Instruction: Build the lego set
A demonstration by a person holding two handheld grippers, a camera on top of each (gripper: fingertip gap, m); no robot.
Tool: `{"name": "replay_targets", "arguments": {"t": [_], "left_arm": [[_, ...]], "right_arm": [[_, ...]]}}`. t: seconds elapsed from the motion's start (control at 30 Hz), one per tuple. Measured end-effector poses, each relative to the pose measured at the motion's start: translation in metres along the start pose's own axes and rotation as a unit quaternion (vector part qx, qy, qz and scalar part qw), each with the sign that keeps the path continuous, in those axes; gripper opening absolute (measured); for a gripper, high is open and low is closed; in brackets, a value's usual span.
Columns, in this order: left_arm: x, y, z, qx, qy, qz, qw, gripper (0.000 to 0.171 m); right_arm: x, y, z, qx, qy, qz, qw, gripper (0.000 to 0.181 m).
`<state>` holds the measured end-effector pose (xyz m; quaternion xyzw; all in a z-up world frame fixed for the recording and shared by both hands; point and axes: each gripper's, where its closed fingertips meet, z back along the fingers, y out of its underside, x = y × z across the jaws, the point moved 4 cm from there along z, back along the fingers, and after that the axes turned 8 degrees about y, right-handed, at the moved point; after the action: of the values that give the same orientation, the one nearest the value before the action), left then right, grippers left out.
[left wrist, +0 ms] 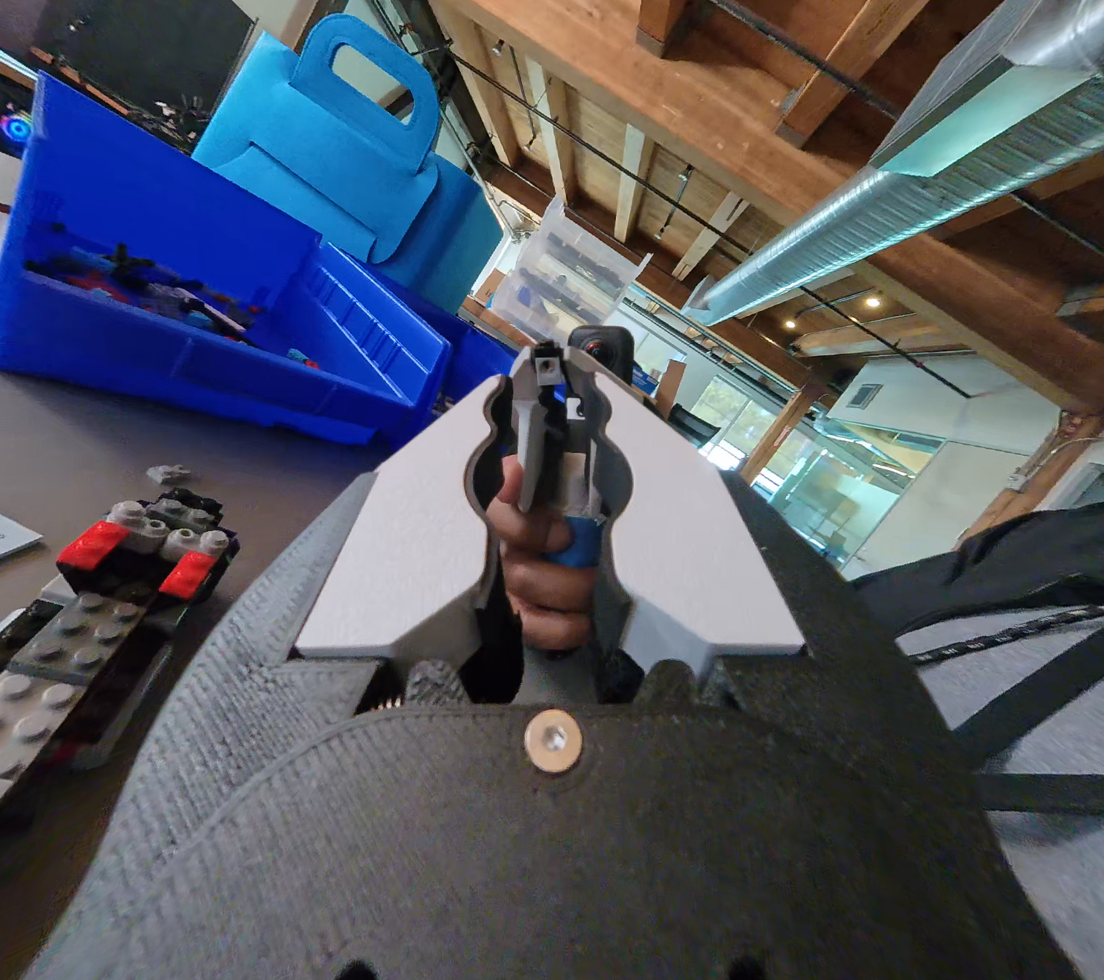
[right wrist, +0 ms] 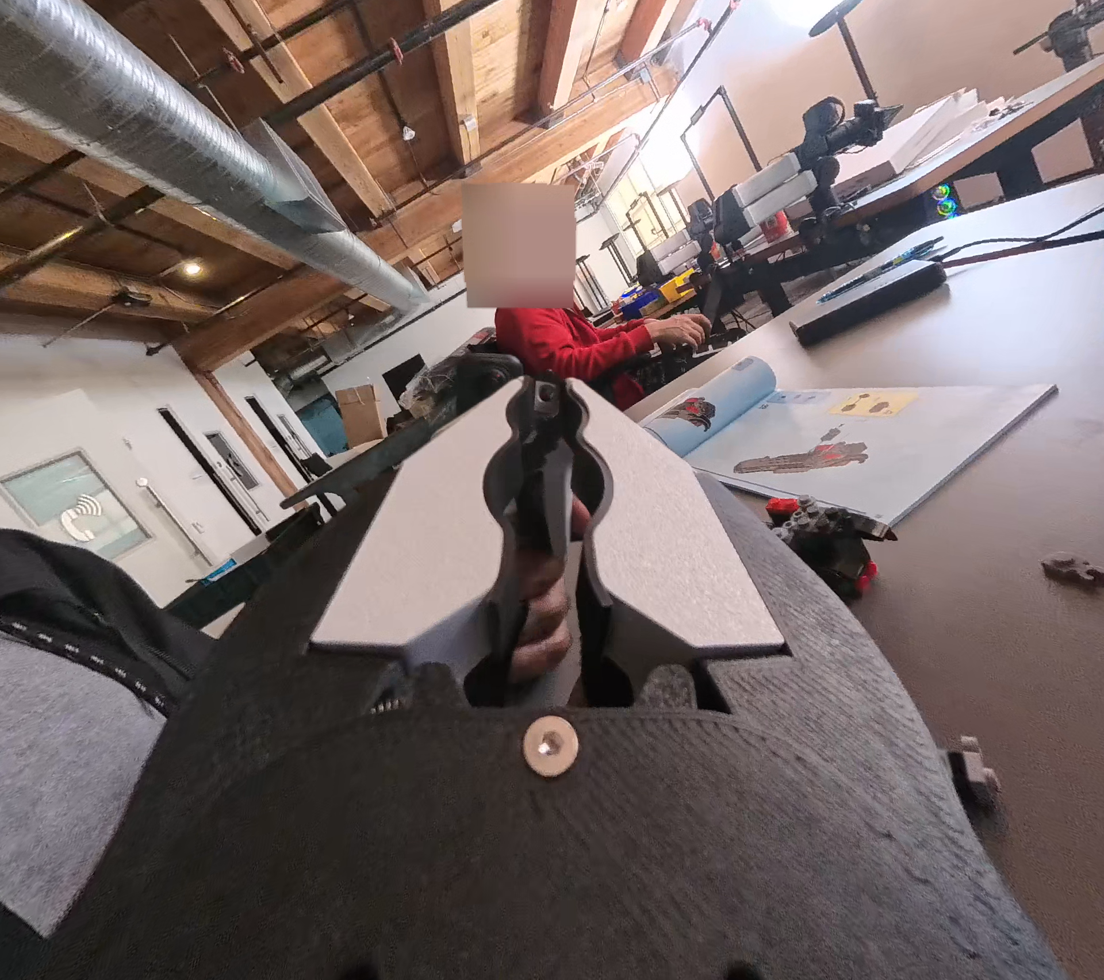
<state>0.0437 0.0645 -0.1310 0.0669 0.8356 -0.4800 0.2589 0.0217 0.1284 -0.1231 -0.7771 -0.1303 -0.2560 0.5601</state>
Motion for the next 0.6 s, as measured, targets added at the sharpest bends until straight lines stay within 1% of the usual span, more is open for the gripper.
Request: {"name": "replay_targets", "arguments": {"t": [0.27, 0.6], "left_arm": [[-0.002, 0.002, -0.001, 0.004, 0.018, 0.018, 1.000, 0.017], [-0.008, 0.001, -0.001, -0.020, 0.055, 0.041, 0.997, 0.009]], "right_arm": [[0.005, 0.005, -0.004, -0.004, -0.014, -0.006, 1.000, 0.010], [0.012, 0.007, -0.005, -0.019, -0.037, -0.031, 0.999, 0.010]]}}
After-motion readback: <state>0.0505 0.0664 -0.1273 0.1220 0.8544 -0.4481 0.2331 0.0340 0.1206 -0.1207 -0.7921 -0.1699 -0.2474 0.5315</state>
